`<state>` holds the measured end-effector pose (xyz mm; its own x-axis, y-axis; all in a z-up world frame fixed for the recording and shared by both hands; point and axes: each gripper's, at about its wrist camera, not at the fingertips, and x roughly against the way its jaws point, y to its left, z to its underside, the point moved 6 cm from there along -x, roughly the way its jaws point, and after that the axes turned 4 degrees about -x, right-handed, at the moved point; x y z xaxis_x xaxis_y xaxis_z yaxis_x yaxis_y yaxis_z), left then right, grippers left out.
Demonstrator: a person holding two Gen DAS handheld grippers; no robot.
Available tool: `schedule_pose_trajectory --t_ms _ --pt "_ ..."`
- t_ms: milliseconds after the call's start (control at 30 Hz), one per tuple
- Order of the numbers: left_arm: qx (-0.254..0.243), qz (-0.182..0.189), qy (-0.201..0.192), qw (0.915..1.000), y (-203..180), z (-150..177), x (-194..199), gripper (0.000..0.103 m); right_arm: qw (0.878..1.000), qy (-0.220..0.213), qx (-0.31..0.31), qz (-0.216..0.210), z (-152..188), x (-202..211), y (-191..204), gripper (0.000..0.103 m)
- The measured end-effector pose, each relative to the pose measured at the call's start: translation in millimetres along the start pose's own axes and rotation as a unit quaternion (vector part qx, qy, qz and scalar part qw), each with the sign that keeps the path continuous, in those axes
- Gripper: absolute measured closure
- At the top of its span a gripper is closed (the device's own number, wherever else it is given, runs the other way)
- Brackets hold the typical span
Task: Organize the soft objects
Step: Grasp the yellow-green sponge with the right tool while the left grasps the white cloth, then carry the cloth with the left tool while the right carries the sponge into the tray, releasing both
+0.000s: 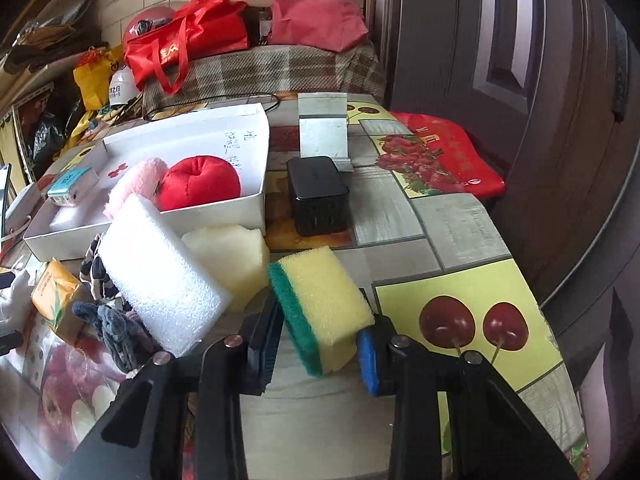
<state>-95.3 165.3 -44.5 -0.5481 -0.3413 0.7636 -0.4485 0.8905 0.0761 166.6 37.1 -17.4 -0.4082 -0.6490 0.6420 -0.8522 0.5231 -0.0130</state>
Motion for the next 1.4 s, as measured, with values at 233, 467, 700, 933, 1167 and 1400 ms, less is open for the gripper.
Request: schedule_pose_trajectory --t_ms 233,467,700,933,1167,1400 --pt "-0.013 -0.022 -0.051 0.9984 -5 -4 21 0.071 0.994 -0.102 -0.048 0.014 0 48 -18 0.073" --pt "-0.002 -0.078 -0.173 0.9818 -2 -14 65 0.071 0.98 -0.19 -0.053 -0.031 6 95 26 0.073" --pt "0.012 -0.089 -0.178 0.9799 9 -30 54 0.071 0.986 -0.152 0.0 -0.072 0 68 98 0.073" --pt "0.045 -0.058 -0.152 0.9856 23 -50 26 0.071 0.986 -0.137 0.006 -0.093 -12 47 132 0.072" --pt "0.057 -0.066 -0.16 0.9832 34 -70 13 0.071 0.986 -0.132 -0.017 -0.103 -33 19 145 0.072" --pt "0.108 -0.042 -0.142 0.9831 60 -83 -9 0.071 0.984 -0.104 0.005 -0.143 -53 -12 179 0.072"
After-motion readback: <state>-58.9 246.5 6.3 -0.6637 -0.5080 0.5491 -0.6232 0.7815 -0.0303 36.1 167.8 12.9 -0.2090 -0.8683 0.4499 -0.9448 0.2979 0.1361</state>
